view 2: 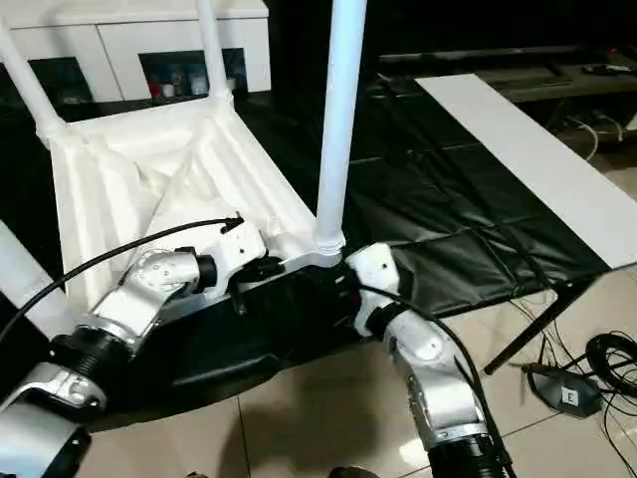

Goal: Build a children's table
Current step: Rotate leg to tighten

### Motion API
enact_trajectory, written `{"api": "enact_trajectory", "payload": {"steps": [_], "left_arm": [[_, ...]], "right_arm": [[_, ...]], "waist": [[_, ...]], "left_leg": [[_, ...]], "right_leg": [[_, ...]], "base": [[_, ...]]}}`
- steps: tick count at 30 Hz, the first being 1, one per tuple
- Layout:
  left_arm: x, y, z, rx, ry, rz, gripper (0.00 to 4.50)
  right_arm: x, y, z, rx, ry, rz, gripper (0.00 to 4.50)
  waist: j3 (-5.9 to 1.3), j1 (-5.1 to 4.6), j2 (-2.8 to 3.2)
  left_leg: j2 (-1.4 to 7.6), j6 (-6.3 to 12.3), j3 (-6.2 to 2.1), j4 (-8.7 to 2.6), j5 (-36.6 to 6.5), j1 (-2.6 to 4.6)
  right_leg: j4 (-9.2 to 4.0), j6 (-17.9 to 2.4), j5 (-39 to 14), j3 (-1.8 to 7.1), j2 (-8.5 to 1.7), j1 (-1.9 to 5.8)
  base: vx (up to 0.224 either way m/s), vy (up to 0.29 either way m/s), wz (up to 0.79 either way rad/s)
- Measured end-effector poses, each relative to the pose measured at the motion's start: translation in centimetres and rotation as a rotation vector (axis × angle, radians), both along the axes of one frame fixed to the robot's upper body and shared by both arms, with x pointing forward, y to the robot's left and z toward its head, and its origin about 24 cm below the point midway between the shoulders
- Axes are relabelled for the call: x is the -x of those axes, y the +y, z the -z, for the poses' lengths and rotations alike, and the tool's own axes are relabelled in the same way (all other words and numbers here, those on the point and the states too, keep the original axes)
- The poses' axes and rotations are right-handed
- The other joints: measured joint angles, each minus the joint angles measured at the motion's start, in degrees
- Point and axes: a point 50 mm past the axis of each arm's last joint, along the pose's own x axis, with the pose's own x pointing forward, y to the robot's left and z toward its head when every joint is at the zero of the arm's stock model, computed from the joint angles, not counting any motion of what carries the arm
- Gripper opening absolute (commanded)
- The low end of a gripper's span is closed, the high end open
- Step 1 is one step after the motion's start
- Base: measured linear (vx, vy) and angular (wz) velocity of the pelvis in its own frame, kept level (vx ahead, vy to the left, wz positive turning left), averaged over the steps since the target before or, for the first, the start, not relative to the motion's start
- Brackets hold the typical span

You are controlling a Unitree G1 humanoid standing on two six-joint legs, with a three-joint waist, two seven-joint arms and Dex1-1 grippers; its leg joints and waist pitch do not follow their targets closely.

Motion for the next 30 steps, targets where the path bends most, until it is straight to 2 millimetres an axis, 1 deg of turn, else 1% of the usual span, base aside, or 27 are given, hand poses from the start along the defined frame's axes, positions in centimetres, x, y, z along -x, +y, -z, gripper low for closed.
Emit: {"api": "enact_trajectory", "payload": {"steps": [3,5,8,14,17,22,23,24,26,27,28,29,30], "left_arm": [[0.3,0.5,-0.2,0.004,0.013,0.057,0.00],[0.5,0.5,-0.3,0.005,0.022,0.092,0.00],[0.7,0.4,-0.4,-0.001,0.026,0.135,0.00],[0.8,0.0,-0.3,-0.001,0.020,0.165,0.00],[1.1,-0.1,-0.2,-0.001,0.026,0.217,0.00],[1.2,-0.3,-0.2,0.002,-0.010,0.231,0.00],[1.1,-0.3,-0.2,0.003,-0.015,0.224,0.27],[1.3,-0.3,-0.1,0.015,-0.015,0.215,0.27],[2.0,-0.3,-0.2,0.094,-0.021,0.200,0.54],[2.3,-0.4,-0.6,0.141,-0.030,0.203,0.68],[2.7,-0.6,-1.2,0.192,-0.049,0.203,0.68],[3.0,-1.1,-2.0,0.240,-0.076,0.216,0.77],[3.3,-1.2,-2.3,0.270,-0.091,0.214,0.87]], "right_arm": [[0.2,-1.3,-0.1,0.004,-0.009,0.068,4.37],[0.2,-1.5,-0.3,0.006,-0.024,0.079,4.37],[0.4,-1.5,-0.4,0.002,-0.036,0.080,4.37],[0.9,-1.7,0.1,0.002,-0.019,0.075,4.37],[1.0,-1.6,0.1,0.002,-0.022,0.069,4.37],[1.0,-1.4,-0.2,0.000,-0.038,0.066,4.37],[1.0,-1.3,-0.4,-0.005,-0.052,0.063,4.46],[1.1,-1.2,-0.7,-0.013,-0.069,0.060,4.46],[1.6,-1.1,-1.0,-0.031,-0.100,0.058,4.50],[1.8,-1.2,-0.9,-0.031,-0.097,0.060,4.50],[1.9,-1.2,-0.9,-0.034,-0.101,0.061,4.50],[2.0,-1.2,-0.9,-0.035,-0.107,0.061,4.50],[2.0,-1.1,-0.9,-0.039,-0.114,0.060,4.50]], "waist": [[-0.02,0.60,0.01],[-0.03,1.06,0.02],[-0.04,1.57,0.03],[-0.04,1.64,0.04],[-0.04,1.61,0.03],[-0.03,1.76,0.03],[-0.04,1.76,0.03],[-0.03,1.73,0.04],[-0.04,1.60,0.03],[-0.04,1.59,0.03],[-0.04,1.49,0.05],[-0.05,1.42,0.05],[-0.05,1.34,0.05]], "left_leg": [[0.25,-0.06,0.01,0.03,0.1,-0.13],[0.28,0.16,0.07,0.05,0.2,-0.23],[0.37,0.22,0.21,0.07,0.2,-0.28],[0.54,-0.04,0.76,0.21,0.1,-0.30],[0.54,-0.06,0.99,0.21,0.1,-0.27],[0.57,-0.01,1.44,0.28,0.1,-0.32],[0.59,0.00,1.49,0.31,0.1,-0.35],[0.59,0.00,1.52,0.32,0.1,-0.36],[0.65,0.01,1.52,0.35,0.1,-0.42],[0.68,0.00,1.52,0.41,0.1,-0.44],[0.67,0.01,1.55,0.45,0.1,-0.53],[0.70,0.01,1.55,0.51,0.1,-0.77],[0.71,0.01,1.55,0.51,0.1,-0.76]], "right_leg": [[0.01,-0.1,-0.1,0.12,0.27,-0.09],[0.09,-0.2,-0.1,0.22,0.30,-0.33],[0.12,-0.3,-0.3,0.32,0.30,-0.31],[0.15,-0.3,-0.3,0.75,0.31,-0.25],[0.26,-0.3,-0.3,1.23,0.41,-0.28],[0.37,-0.3,-0.3,1.64,0.41,-0.32],[0.39,-0.3,-0.3,1.69,0.41,-0.32],[0.41,-0.3,-0.3,1.73,0.41,-0.32],[0.43,-0.2,-0.3,1.70,0.42,-0.35],[0.44,-0.2,-0.3,1.68,0.42,-0.35],[0.47,-0.2,-0.3,1.71,0.42,-0.43],[0.52,-0.2,-0.4,1.71,0.43,-0.45],[0.51,-0.2,-0.4,1.71,0.44,-0.44]], "base": [[0.018,-0.002,0.02],[0.027,-0.003,0.03],[0.000,0.000,0.00],[0.000,0.000,0.00],[0.000,0.000,0.00],[0.000,0.000,0.00],[0.000,0.000,0.00],[0.000,0.000,0.00],[0.000,0.000,0.00],[0.000,0.000,0.00],[0.000,0.000,0.00],[0.000,0.000,0.00],[0.000,0.000,0.00]]}}
